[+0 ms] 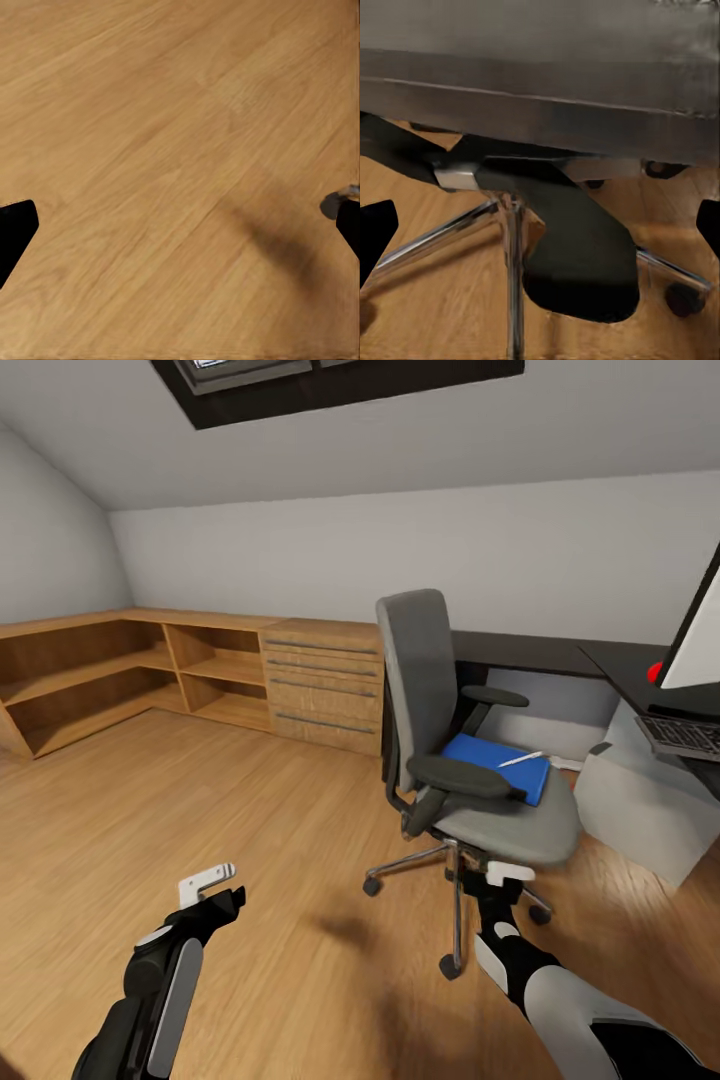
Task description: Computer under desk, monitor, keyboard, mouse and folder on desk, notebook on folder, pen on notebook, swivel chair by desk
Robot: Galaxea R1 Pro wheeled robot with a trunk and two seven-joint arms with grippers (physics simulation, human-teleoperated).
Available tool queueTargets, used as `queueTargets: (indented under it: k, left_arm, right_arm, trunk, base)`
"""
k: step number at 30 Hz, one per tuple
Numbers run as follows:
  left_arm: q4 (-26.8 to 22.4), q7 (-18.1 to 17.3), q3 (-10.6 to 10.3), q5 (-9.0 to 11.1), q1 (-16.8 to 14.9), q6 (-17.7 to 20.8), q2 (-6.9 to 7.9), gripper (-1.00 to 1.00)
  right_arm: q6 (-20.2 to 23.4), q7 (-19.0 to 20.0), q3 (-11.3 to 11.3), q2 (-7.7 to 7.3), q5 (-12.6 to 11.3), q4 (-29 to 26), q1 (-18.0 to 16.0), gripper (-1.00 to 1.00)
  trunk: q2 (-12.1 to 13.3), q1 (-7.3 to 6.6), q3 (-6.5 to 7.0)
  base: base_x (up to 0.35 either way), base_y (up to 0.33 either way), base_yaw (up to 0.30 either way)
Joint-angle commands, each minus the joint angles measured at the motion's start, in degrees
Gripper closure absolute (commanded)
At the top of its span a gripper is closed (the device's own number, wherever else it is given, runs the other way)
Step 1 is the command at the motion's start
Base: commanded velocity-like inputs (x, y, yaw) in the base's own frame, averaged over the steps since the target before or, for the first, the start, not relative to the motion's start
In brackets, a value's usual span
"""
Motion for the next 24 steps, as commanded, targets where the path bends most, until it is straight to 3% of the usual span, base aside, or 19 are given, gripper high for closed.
queueTargets:
  k: [1,19,23,24]
  left_arm:
    - [-0.1,0.42,0.05,0.63,-0.02,0.21,0.01,-1.0]
    - [-0.52,0.42,0.26,0.72,-0.02,0.28,0.11,-1.0]
    - [-0.62,0.42,0.3,0.81,-0.02,0.31,0.12,-1.0]
    - [-0.64,0.42,0.36,0.83,-0.02,0.31,0.15,-1.0]
  right_arm:
    - [-0.23,0.06,-0.35,0.03,0.11,0.08,-0.06,-1.0]
    - [-0.23,0.06,-0.45,-0.44,-0.18,0.2,-0.03,-1.0]
    - [-0.37,0.06,-0.55,-0.84,-1.99,0.19,-0.04,-1.0]
    - [-0.43,0.07,-0.57,-1.24,-4.23,0.2,-0.05,-1.0]
  trunk:
    - [-0.03,-0.04,-0.05]
    - [-0.03,-0.04,-0.05]
    - [-0.03,-0.04,-0.05]
    - [-0.03,-0.04,-0.05]
  base:
    - [-0.216,0.0,-0.269]
    - [-0.016,0.0,-0.288]
    - [0.0,0.0,-0.296]
    - [0.0,0.0,-0.296]
